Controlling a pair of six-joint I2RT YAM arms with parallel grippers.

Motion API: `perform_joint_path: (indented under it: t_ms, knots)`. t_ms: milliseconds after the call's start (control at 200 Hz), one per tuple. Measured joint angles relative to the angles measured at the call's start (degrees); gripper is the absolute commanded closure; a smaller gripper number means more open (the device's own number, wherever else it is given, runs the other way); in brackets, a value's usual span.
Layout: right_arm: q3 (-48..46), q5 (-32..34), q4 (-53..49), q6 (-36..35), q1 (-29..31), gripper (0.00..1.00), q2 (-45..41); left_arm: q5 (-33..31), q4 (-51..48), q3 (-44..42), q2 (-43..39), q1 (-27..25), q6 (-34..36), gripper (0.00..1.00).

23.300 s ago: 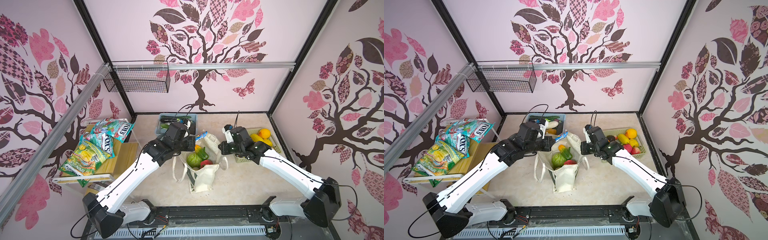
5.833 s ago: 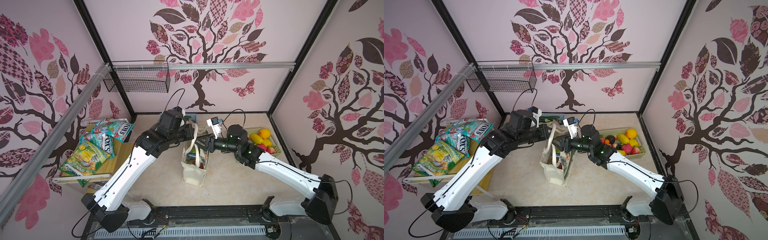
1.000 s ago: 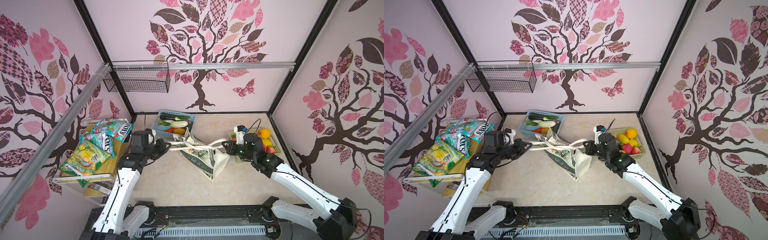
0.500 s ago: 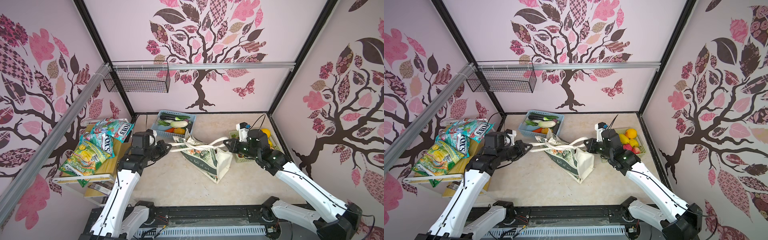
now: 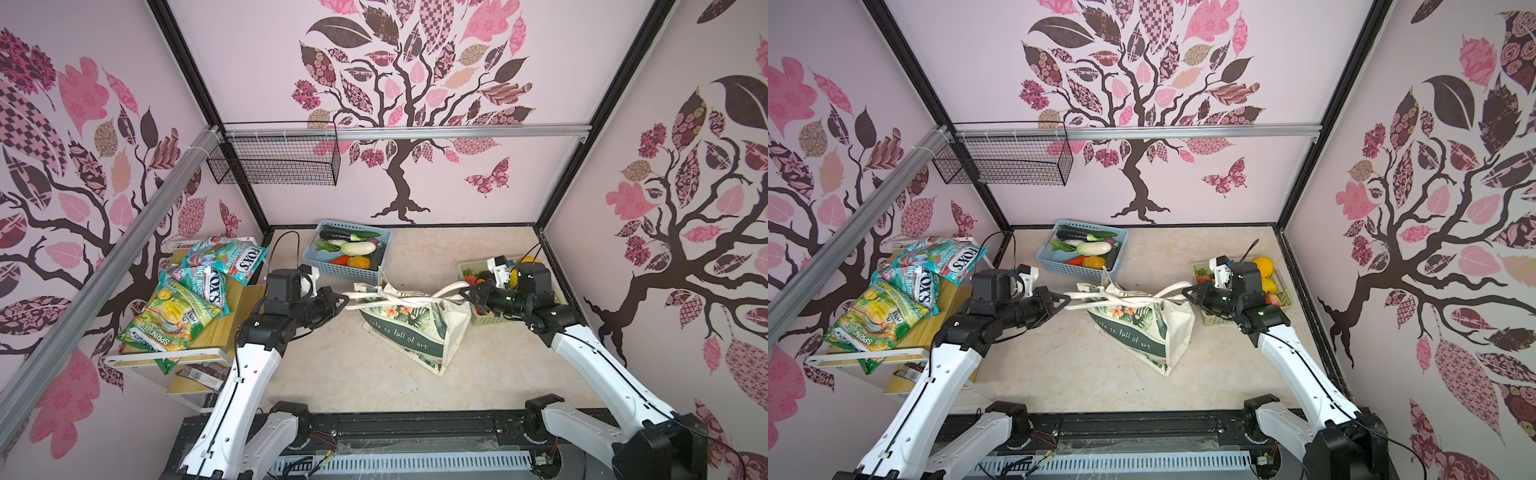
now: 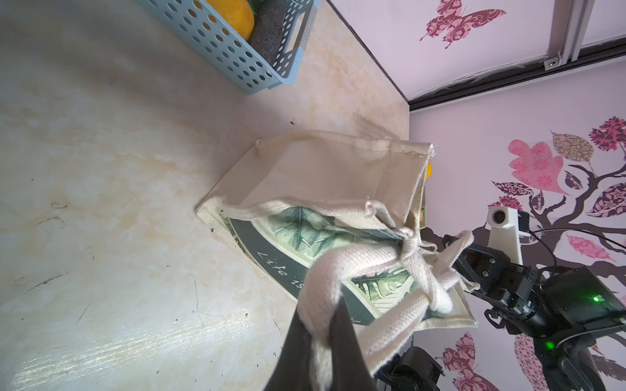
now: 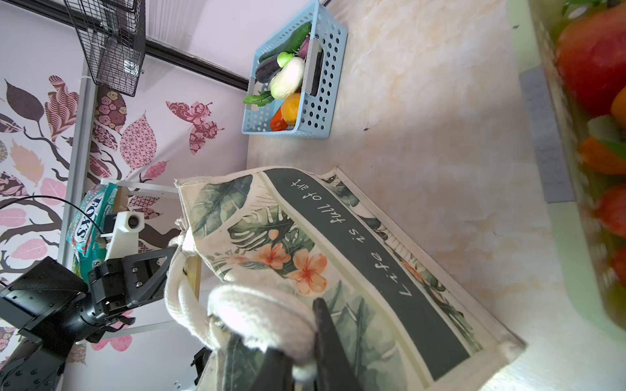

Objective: Place the food into the grocery bag and tie it

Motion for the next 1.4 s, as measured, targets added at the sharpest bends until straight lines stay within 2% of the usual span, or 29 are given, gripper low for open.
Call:
perform_joint_path:
  t_ms: [215,255,355,405,525,635,740,840,855,875,890,900,1005,1060,1100,1255,1400]
  knots:
    - [0.00,0.00,1.05,0.92,-0.02,1.00,0.07,-0.11,0.50,-0.02,0.04,0.00,-0.33,1.00]
    - [0.00,0.00,1.18,1.18,-0.02,0.94,0.13,-0.11,0.59,-0.02,0.09,0.00,-0.37,1.00]
    - [0.09,-0.11,1.42,1.81,-0.11,0.80,0.28,-0.22,0.66,0.07,0.42,-0.15,-0.46,0.93]
    - [0.26,0.79,1.25,1.88,-1.07,0.73,0.28,-1.81,0.15,0.39,0.70,-0.33,-0.31,0.85]
    - [2.97,9.29,-0.15,0.74,-7.45,0.51,0.50,-10.32,-2.67,3.08,1.99,0.00,0.55,0.63]
    - [6.95,12.81,-1.14,-0.20,-8.11,0.47,0.48,-13.75,-3.91,6.67,3.48,-0.90,1.68,0.48]
    - [9.57,14.01,-1.25,-0.87,-7.80,0.45,0.48,-14.95,-4.11,9.25,3.98,-1.18,1.97,0.44]
    - [10.05,14.88,-1.29,-1.40,-7.80,0.40,0.52,-15.47,-4.39,10.86,4.44,-1.44,2.67,0.37]
    - [10.05,14.97,-1.36,-1.60,-7.80,0.38,0.55,-15.65,-4.46,11.02,4.50,-1.49,2.64,0.34]
    - [9.97,15.06,-1.33,-1.57,-7.80,0.37,0.63,-15.80,-4.59,11.17,4.57,-1.51,2.97,0.22]
    - [9.92,15.15,-1.31,-1.86,-7.80,0.35,0.68,-16.00,-4.63,11.21,4.61,-1.51,2.95,0.06]
    - [9.86,15.21,-1.29,-1.81,-7.78,0.34,0.72,-16.17,-4.68,11.26,4.66,-1.51,3.19,0.03]
    - [8.92,17.53,-1.27,-3.37,-6.40,0.25,1.20,-18.71,-6.62,12.28,5.44,-1.84,5.33,0.03]
    - [8.48,20.09,-1.62,-5.07,-4.63,0.14,1.84,-21.03,-7.37,13.09,6.19,-1.88,6.62,0.03]
    - [8.20,22.16,-1.86,-6.05,-2.95,0.01,2.51,-22.88,-7.48,13.49,6.91,-1.88,7.80,0.03]
    - [7.02,29.57,-1.77,-9.11,3.04,0.00,5.42,-31.04,-4.85,12.57,9.94,-1.88,12.24,0.03]
    - [2.78,36.11,0.61,-11.32,3.98,0.00,6.14,-38.75,8.13,0.26,5.79,-1.88,19.82,0.03]
